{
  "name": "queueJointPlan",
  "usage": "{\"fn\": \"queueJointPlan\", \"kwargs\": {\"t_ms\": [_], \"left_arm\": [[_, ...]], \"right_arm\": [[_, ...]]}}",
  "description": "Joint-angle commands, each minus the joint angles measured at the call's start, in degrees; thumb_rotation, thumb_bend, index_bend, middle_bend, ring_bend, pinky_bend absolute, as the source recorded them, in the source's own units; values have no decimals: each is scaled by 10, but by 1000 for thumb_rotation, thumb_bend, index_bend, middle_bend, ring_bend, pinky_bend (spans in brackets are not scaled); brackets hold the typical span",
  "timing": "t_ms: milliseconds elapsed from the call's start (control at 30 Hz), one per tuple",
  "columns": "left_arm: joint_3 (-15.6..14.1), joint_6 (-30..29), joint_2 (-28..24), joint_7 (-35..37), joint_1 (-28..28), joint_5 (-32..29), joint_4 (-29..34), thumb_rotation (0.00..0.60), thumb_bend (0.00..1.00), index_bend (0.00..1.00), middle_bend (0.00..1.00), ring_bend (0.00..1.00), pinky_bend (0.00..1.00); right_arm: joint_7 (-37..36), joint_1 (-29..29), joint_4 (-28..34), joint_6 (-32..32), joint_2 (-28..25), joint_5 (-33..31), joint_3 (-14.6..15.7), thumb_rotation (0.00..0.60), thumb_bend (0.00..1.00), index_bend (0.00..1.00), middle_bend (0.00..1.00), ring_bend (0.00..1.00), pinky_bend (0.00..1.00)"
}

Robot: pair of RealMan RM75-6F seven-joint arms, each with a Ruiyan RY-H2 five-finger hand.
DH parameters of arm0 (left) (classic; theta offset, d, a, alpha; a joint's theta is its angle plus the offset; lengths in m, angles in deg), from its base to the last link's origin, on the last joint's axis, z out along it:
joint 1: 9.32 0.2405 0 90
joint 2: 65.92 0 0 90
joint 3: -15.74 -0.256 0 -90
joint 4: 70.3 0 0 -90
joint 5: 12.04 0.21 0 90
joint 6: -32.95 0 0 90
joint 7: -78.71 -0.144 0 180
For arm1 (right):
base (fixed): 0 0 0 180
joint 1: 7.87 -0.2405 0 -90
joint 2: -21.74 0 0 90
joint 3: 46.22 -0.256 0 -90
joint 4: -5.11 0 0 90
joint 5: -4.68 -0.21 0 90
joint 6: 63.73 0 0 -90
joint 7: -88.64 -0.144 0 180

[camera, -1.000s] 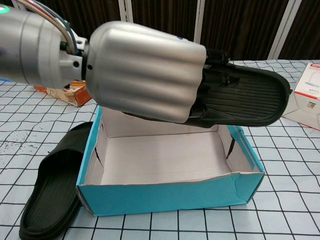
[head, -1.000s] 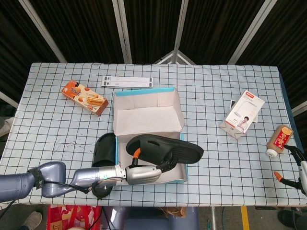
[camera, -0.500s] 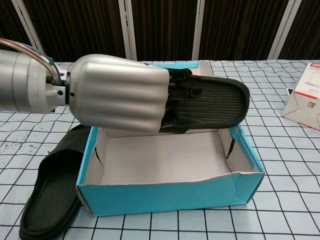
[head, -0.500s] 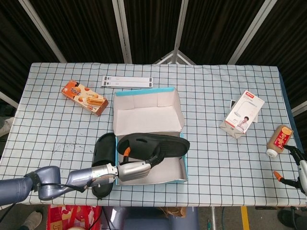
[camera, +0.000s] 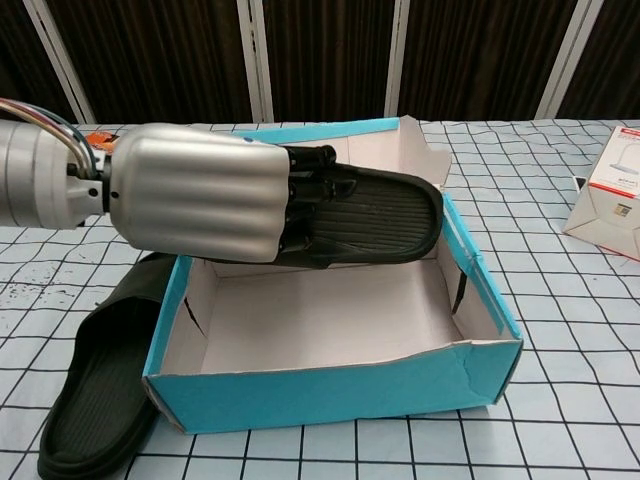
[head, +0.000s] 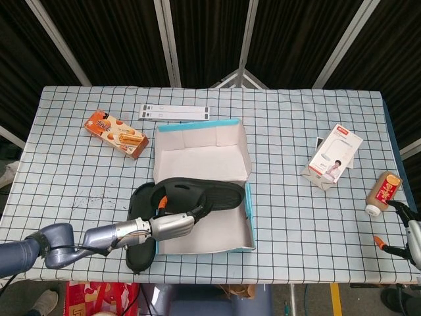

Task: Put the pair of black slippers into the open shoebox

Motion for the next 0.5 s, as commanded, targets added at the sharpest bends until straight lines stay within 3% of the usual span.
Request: {"fn": "queueJointPlan", "kwargs": {"t_ms": [33, 500], "left_arm": [[-3, -6, 11, 10, -9, 6, -12, 600, 313, 462, 546, 150, 239], [9, -20, 28, 20, -28, 2, -48, 600, 314, 460, 546, 150, 239]], "right_arm": [[0, 0, 1, -2, -1, -2, 0, 600, 233, 194, 202, 253, 213], [-2, -1, 7, -9, -6, -2, 3, 600, 233, 194, 203, 253, 213]]}}
